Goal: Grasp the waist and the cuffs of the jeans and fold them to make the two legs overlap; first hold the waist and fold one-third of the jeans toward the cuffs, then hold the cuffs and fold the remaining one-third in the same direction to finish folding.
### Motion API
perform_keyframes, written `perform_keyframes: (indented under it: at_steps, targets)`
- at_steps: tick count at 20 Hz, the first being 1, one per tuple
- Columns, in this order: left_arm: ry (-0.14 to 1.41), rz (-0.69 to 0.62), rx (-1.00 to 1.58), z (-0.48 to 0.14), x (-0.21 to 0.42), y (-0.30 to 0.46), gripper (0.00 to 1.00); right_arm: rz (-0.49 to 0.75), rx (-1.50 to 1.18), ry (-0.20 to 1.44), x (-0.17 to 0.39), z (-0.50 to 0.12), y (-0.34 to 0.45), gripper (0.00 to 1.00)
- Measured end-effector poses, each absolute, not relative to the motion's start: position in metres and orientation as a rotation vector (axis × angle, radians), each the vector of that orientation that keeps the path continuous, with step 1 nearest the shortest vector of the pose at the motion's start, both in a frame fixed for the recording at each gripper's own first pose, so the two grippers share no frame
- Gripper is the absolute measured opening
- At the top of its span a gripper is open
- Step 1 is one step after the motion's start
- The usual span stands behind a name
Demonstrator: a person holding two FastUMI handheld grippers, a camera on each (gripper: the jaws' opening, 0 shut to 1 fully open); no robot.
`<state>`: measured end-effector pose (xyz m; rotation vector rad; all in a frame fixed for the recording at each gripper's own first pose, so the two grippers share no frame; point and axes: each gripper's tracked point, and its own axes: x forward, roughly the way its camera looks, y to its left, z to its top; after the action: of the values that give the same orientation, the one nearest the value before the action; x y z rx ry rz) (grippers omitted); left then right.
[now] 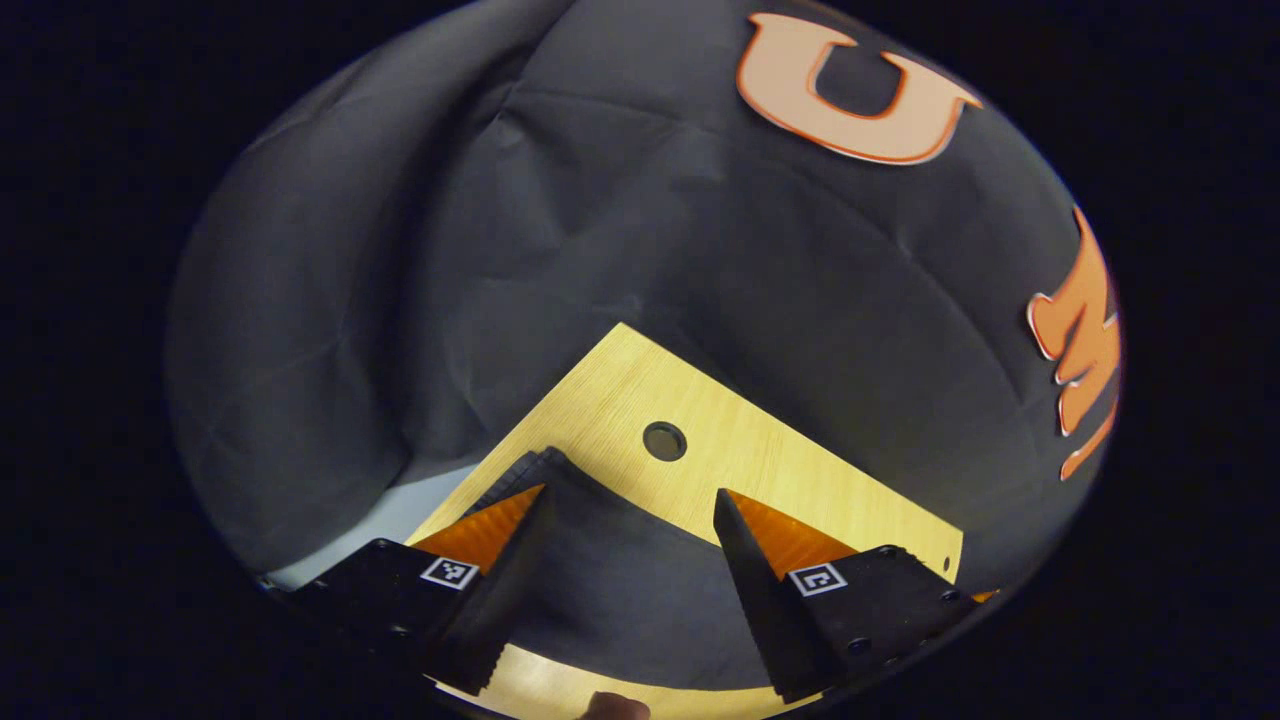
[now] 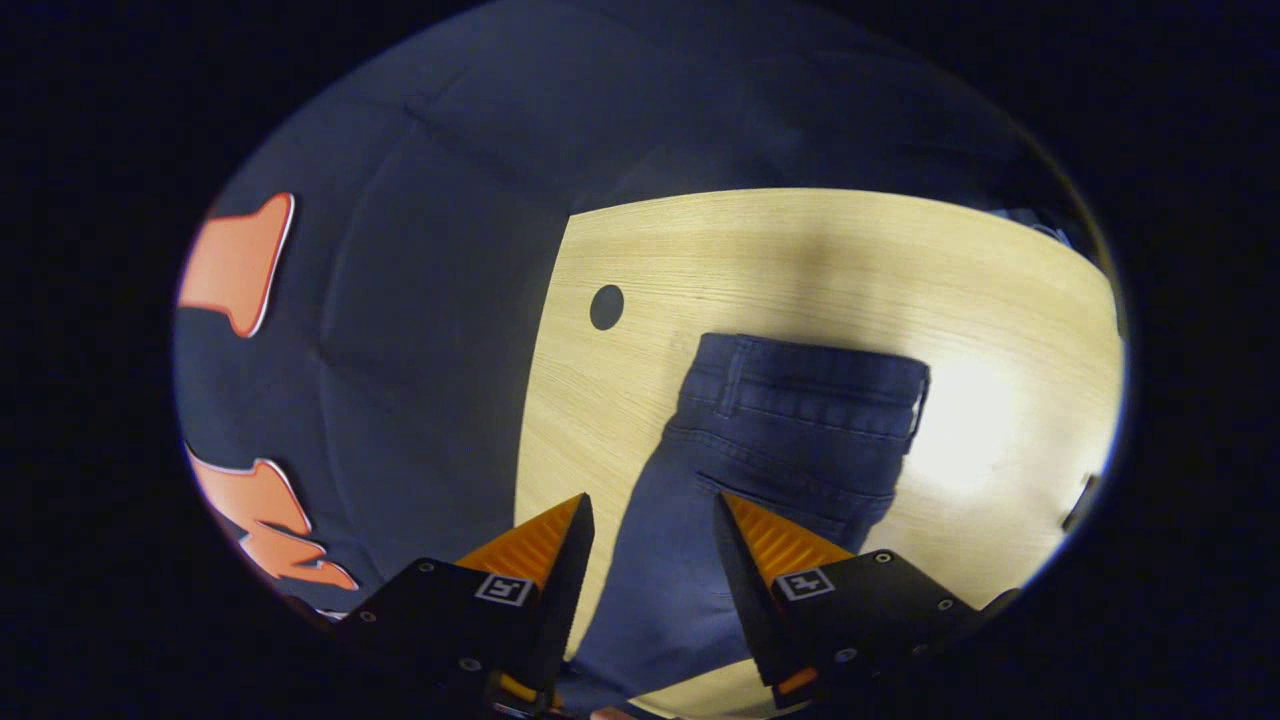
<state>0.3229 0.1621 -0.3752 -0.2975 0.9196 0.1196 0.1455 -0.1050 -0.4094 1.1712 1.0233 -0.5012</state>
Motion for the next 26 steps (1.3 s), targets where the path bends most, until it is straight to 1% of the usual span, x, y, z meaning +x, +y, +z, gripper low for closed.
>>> perform_keyframes:
  at_steps: [1, 2, 3, 6, 7, 8, 11, 14, 15, 16, 17, 18, 19, 20, 24, 25, 26]
  targets:
    - [0.893, 0.101, -0.247, -0.366, 0.323, 0.157, 0.96, -0.503, 1.128, 1.034, 0.137, -0.412, -0.107, 0.76]
    - [0.861, 0.084, -0.194, -0.360, 0.321, 0.150, 0.97, -0.508, 1.089, 1.043, 0.126, -0.416, -0.109, 0.83]
    - [0.819, 0.071, -0.149, -0.349, 0.322, 0.142, 0.97, -0.511, 1.054, 1.051, 0.119, -0.420, -0.113, 0.87]
    - [0.709, 0.034, -0.100, -0.315, 0.312, 0.127, 0.96, -0.537, 0.961, 1.068, 0.097, -0.429, -0.123, 0.96]
    - [0.684, 0.025, -0.077, -0.306, 0.305, 0.126, 0.96, -0.540, 0.939, 1.067, 0.093, -0.432, -0.126, 0.87]
    - [0.656, 0.021, -0.055, -0.299, 0.299, 0.120, 0.97, -0.539, 0.914, 1.062, 0.091, -0.435, -0.127, 0.97]
    - [0.571, -0.014, 0.009, -0.277, 0.280, 0.097, 0.96, -0.547, 0.825, 1.098, 0.075, -0.451, -0.133, 0.97]
    - [0.503, -0.038, 0.048, -0.249, 0.257, 0.075, 0.96, -0.545, 0.790, 1.115, 0.067, -0.455, -0.134, 0.98]
    - [0.475, -0.047, 0.039, -0.235, 0.249, 0.067, 0.92, -0.554, 0.788, 1.128, 0.065, -0.459, -0.135, 0.98]
    - [0.450, -0.063, 0.037, -0.227, 0.242, 0.057, 0.96, -0.554, 0.795, 1.138, 0.064, -0.463, -0.134, 0.98]
    - [0.434, -0.070, 0.041, -0.220, 0.235, 0.049, 0.96, -0.551, 0.804, 1.123, 0.067, -0.464, -0.135, 0.98]
    - [0.425, -0.081, 0.047, -0.218, 0.228, 0.043, 0.96, -0.559, 0.797, 1.106, 0.070, -0.469, -0.138, 0.98]
    - [0.419, -0.093, 0.051, -0.216, 0.223, 0.036, 0.92, -0.568, 0.780, 1.077, 0.074, -0.471, -0.145, 0.98]
    - [0.421, -0.104, 0.052, -0.213, 0.218, 0.028, 0.96, -0.585, 0.762, 1.054, 0.077, -0.477, -0.152, 0.98]
    - [0.443, -0.135, 0.078, -0.216, 0.207, 0.001, 0.96, -0.609, 0.786, 1.048, 0.084, -0.491, -0.161, 0.98]
    - [0.452, -0.144, 0.080, -0.218, 0.203, -0.008, 0.92, -0.608, 0.800, 1.048, 0.084, -0.491, -0.158, 0.98]
    - [0.459, -0.149, 0.081, -0.218, 0.198, -0.013, 0.92, -0.619, 0.793, 1.032, 0.086, -0.492, -0.162, 0.98]
